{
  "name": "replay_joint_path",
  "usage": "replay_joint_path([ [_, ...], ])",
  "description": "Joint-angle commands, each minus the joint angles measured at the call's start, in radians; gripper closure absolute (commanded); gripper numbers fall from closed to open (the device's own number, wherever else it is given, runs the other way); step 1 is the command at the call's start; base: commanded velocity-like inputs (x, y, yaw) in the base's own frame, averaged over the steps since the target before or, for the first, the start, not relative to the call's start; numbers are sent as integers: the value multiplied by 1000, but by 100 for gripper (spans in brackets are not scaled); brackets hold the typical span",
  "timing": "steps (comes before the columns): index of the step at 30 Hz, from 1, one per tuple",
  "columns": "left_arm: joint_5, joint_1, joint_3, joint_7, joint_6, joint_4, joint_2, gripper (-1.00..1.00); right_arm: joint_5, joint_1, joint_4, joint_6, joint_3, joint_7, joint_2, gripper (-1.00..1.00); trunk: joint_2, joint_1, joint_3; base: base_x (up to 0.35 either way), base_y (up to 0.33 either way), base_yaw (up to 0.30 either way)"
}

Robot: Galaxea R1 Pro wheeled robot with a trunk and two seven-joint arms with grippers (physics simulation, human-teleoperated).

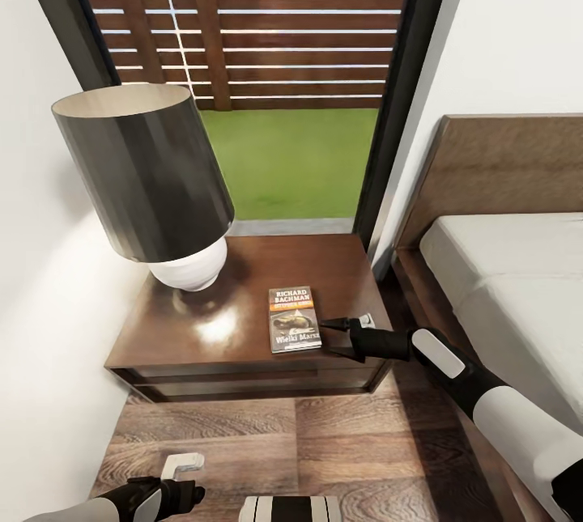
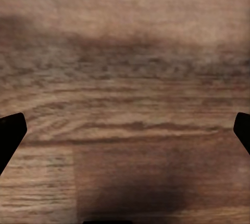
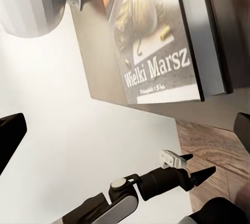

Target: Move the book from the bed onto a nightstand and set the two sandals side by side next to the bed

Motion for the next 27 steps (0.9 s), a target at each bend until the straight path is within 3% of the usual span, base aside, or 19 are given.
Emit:
replay_joint_path([
  [1, 11, -1, -8, -4, 2, 2, 0, -100, 4, -1, 1, -2, 5, 8, -1, -100, 0, 0, -1, 0, 0, 0],
  [16, 11, -1, -8, -4, 2, 1, 0, -100, 4, -1, 1, 10, 5, 8, -1, -100, 0, 0, -1, -6, 0, 0],
  [27, 11, -1, -8, -4, 0, 1, 1, -100, 5, -1, 1, 14, 5, 8, -2, -100, 0, 0, -1, -145, 0, 0],
])
